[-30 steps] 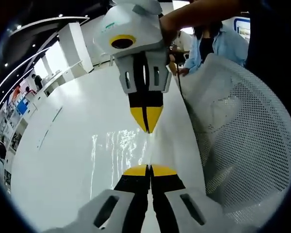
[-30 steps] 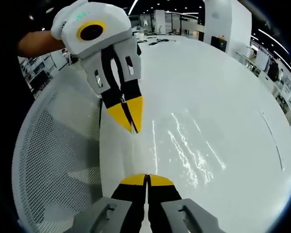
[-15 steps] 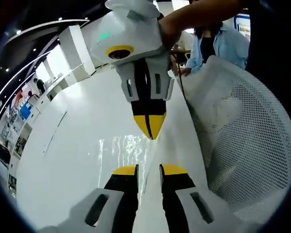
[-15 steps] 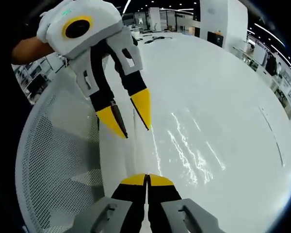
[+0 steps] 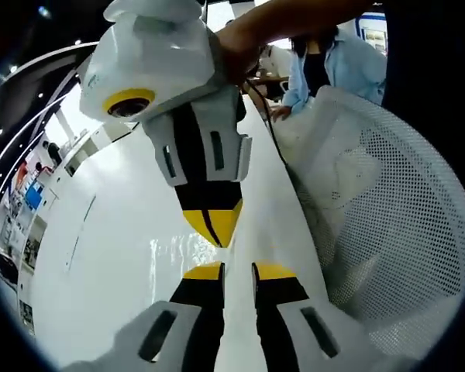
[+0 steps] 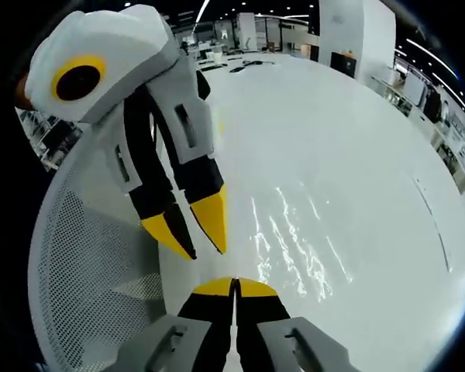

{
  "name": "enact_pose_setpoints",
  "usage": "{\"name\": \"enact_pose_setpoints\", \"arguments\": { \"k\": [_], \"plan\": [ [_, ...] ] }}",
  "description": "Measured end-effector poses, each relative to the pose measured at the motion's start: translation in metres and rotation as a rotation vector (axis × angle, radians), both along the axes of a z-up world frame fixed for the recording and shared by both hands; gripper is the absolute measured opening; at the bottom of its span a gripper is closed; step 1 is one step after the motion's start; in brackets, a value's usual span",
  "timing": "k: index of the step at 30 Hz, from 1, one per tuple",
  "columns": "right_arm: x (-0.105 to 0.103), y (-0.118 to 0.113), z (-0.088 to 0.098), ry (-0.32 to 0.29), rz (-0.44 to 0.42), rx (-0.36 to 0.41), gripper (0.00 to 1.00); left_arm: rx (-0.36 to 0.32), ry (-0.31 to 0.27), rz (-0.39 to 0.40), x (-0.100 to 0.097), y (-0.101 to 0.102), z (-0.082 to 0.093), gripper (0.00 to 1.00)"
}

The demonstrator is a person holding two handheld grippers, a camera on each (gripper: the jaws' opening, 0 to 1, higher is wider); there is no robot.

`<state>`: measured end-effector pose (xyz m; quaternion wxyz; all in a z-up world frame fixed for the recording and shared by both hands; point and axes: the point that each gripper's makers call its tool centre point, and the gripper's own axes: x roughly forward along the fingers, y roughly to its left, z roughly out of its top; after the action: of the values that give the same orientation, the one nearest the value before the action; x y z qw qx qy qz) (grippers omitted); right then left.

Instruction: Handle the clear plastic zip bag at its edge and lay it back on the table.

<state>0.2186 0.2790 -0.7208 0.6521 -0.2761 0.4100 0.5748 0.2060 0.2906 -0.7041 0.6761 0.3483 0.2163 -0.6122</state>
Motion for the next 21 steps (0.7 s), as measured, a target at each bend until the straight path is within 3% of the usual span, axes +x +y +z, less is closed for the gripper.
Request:
{"name": "enact_pose_setpoints", "arguments": {
  "k": [12,21],
  "plan": [
    [0.01,0.003,0.013,-0.053,0.016,0.007,0.0,0.09,-0.076,-0.025,0.007,-0.006,-0.011,0.07],
    [0.019,0.005,0.026,-0.094,0.007,0.033,0.0,0.088,-0.084,-0.004,0.013,-0.005,-0.011,0.02]
  ]
}}
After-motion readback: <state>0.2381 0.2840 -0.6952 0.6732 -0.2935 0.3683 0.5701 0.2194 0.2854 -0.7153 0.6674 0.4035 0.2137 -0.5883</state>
